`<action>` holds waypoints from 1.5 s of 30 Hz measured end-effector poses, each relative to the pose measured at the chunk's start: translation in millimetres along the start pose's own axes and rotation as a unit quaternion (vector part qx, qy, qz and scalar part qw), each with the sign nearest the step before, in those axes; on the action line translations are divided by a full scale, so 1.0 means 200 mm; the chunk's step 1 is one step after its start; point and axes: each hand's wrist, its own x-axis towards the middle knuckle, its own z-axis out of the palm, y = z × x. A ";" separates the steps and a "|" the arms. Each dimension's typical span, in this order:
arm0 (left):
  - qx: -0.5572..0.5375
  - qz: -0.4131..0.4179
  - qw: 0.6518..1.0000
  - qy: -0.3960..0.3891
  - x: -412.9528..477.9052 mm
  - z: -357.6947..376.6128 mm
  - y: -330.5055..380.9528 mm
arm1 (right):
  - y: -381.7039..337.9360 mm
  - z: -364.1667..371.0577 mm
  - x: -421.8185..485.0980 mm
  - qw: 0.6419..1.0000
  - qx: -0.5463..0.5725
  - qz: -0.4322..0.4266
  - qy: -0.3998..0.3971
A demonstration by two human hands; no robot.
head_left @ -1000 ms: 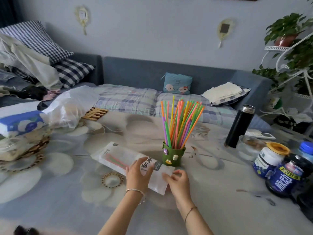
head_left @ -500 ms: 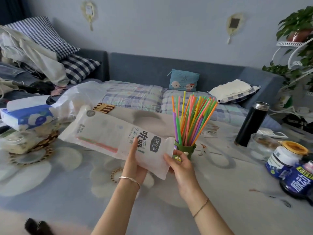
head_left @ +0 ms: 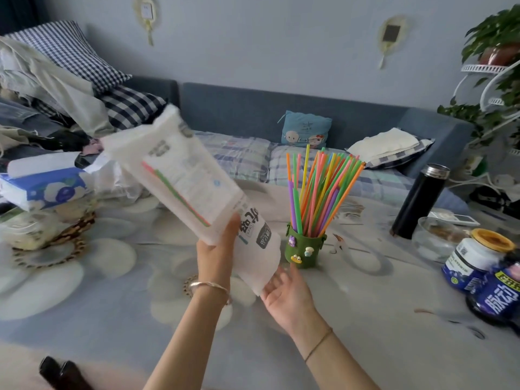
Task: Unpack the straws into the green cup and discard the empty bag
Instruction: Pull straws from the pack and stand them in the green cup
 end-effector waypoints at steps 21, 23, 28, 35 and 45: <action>-0.174 -0.071 0.969 0.162 0.11 -0.05 0.08 | -0.28 -0.01 -0.05 0.968 -0.136 -0.206 0.048; -0.176 -0.085 0.965 0.178 0.11 -0.05 0.06 | -0.32 -0.02 -0.05 0.961 -0.093 -0.253 0.062; -0.179 -0.125 0.964 0.152 0.05 0.03 0.00 | -0.20 0.03 -0.07 0.961 -0.197 -0.196 0.008; -0.121 -0.077 0.988 0.059 0.01 0.07 -0.01 | -0.18 0.03 -0.06 0.984 -0.118 -0.129 0.021; 0.183 0.158 0.962 -0.129 -0.01 0.04 0.09 | -0.05 0.03 -0.04 0.998 0.052 -0.012 -0.036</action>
